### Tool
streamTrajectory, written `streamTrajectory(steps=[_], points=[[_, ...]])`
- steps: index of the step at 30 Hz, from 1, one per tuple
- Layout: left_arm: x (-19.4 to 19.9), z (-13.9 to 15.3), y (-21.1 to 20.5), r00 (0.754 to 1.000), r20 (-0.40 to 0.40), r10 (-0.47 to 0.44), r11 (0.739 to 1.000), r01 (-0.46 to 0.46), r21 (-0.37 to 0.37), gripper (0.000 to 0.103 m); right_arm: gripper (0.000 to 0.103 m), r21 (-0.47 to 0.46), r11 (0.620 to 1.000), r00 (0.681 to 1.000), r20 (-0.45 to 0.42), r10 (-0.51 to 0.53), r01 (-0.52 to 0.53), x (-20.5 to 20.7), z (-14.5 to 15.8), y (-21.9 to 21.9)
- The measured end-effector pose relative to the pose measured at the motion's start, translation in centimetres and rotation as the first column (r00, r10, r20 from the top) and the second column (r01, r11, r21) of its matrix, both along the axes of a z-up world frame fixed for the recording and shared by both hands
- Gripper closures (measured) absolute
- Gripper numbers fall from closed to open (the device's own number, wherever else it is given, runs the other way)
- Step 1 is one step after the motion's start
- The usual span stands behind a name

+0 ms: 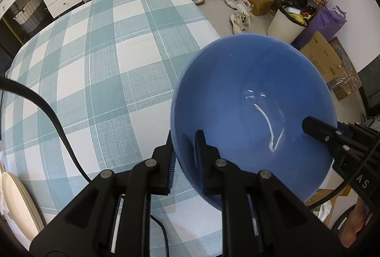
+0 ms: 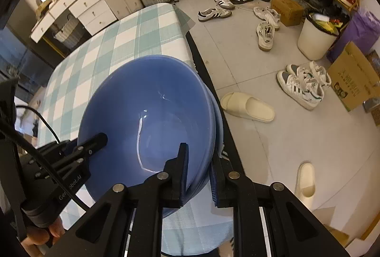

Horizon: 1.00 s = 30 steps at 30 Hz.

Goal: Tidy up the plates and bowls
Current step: 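Carry the nested bowls with both grippers and lower them into the third blue bowl, then open both grippers to release the three stacked blue bowls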

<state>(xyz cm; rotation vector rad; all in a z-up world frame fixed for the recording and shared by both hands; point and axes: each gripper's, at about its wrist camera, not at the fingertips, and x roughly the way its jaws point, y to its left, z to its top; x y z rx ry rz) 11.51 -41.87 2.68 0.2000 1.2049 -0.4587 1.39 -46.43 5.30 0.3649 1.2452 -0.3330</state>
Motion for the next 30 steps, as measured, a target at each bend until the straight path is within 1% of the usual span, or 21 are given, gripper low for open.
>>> streamTrajectory(steps=[3, 4, 5, 6, 7, 8, 9, 10, 11, 12, 14, 15, 16, 17, 19, 21, 23, 24, 25, 30], points=[[0.0, 0.0, 0.1, 1.000, 0.007, 0.003, 1.000, -0.003, 0.001, 0.086, 0.086, -0.017, 1.000, 1.000, -0.013, 0.013, -0.013, 0.0, 0.1, 0.2], [0.0, 0.1, 0.2, 1.000, 0.005, 0.004, 1.000, -0.004, -0.003, 0.080, 0.081, -0.039, 0.999, 1.000, -0.020, 0.016, -0.017, 0.0, 0.3, 0.4], [-0.1, 0.2, 0.3, 1.000, 0.006, 0.003, 1.000, -0.003, -0.008, 0.077, 0.078, -0.082, 0.997, 0.999, -0.032, 0.014, -0.016, -0.1, 0.4, 0.5], [-0.1, 0.3, 0.5, 1.000, 0.009, 0.003, 1.000, -0.003, -0.013, 0.075, 0.072, -0.105, 0.994, 0.999, -0.035, 0.010, -0.014, -0.2, 0.6, 0.6], [-0.1, 0.5, 0.6, 1.000, 0.010, 0.007, 1.000, -0.007, -0.013, 0.074, 0.068, -0.107, 0.994, 0.999, -0.033, 0.005, -0.008, -0.3, 0.7, 0.4], [-0.1, 0.5, 0.7, 1.000, 0.016, 0.013, 1.000, -0.013, -0.006, 0.074, 0.067, -0.092, 0.996, 1.000, -0.028, -0.005, 0.002, -0.6, 0.8, 0.1], [-0.1, 0.7, 1.0, 1.000, 0.018, 0.016, 1.000, -0.016, -0.007, 0.073, 0.063, -0.084, 0.996, 1.000, -0.026, -0.011, 0.009, -0.8, 0.8, 0.0], [0.0, 0.9, 1.3, 1.000, 0.015, 0.023, 1.000, -0.023, -0.010, 0.069, 0.058, -0.081, 0.997, 1.000, -0.023, -0.016, 0.014, -1.0, 0.9, -0.1], [0.1, 1.1, 1.8, 0.999, 0.014, 0.035, 0.999, -0.034, -0.018, 0.062, 0.055, -0.081, 0.997, 1.000, -0.019, -0.022, 0.020, -1.3, 1.0, -0.3], [0.2, 1.3, 2.2, 0.999, 0.016, 0.044, 0.999, -0.043, -0.024, 0.058, 0.053, -0.077, 0.997, 0.999, -0.015, -0.029, 0.028, -1.5, 1.2, -0.5], [0.3, 1.9, 2.9, 0.998, 0.025, 0.052, 0.998, -0.051, -0.026, 0.047, 0.053, -0.056, 0.998, 0.999, -0.007, -0.038, 0.038, -1.8, 1.5, -0.7], [0.4, 2.2, 3.2, 0.998, 0.030, 0.055, 0.998, -0.054, -0.025, 0.043, 0.051, -0.046, 0.998, 0.999, -0.002, -0.045, 0.045, -2.0, 1.7, -0.8], [0.5, 2.4, 3.5, 0.998, 0.034, 0.057, 0.998, -0.056, -0.025, 0.032, 0.047, -0.048, 0.998, 0.999, 0.002, -0.049, 0.049, -2.1, 1.9, -0.8], [0.4, 2.6, 3.8, 0.998, 0.040, 0.055, 0.998, -0.054, -0.024, 0.029, 0.045, -0.049, 0.998, 0.999, 0.008, -0.050, 0.051, -2.1, 2.2, -0.8], [0.3, 3.0, 4.1, 0.997, 0.055, 0.049, 0.999, -0.048, -0.003, 0.028, 0.037, -0.037, 0.998, 0.999, 0.018, -0.046, 0.047, -2.2, 2.6, -0.7], [0.2, 3.2, 4.4, 0.998, 0.051, 0.043, 0.999, -0.043, -0.002, 0.027, 0.033, -0.037, 0.999, 0.999, 0.027, -0.040, 0.041, -2.2, 3.1, -0.4], [0.1, 3.2, 4.6, 0.998, 0.047, 0.040, 0.999, -0.039, -0.006, 0.024, 0.025, -0.032, 0.999, 0.999, 0.035, -0.033, 0.034, -2.1, 3.5, -0.2], [0.0, 3.3, 4.7, 0.998, 0.047, 0.036, 0.999, -0.036, -0.010, 0.024, 0.018, -0.030, 0.999, 0.999, 0.042, -0.029, 0.031, -2.1, 3.7, 0.0], [0.0, 3.4, 4.8, 0.998, 0.044, 0.034, 0.999, -0.033, -0.014, 0.023, 0.016, -0.026, 0.999, 0.999, 0.046, -0.026, 0.028, -2.1, 3.8, 0.1], [-0.1, 3.7, 4.8, 0.999, 0.026, 0.033, 0.998, -0.032, -0.059, 0.020, 0.013, -0.009, 1.000, 0.998, 0.052, -0.021, 0.021, -1.9, 4.0, 0.3]])
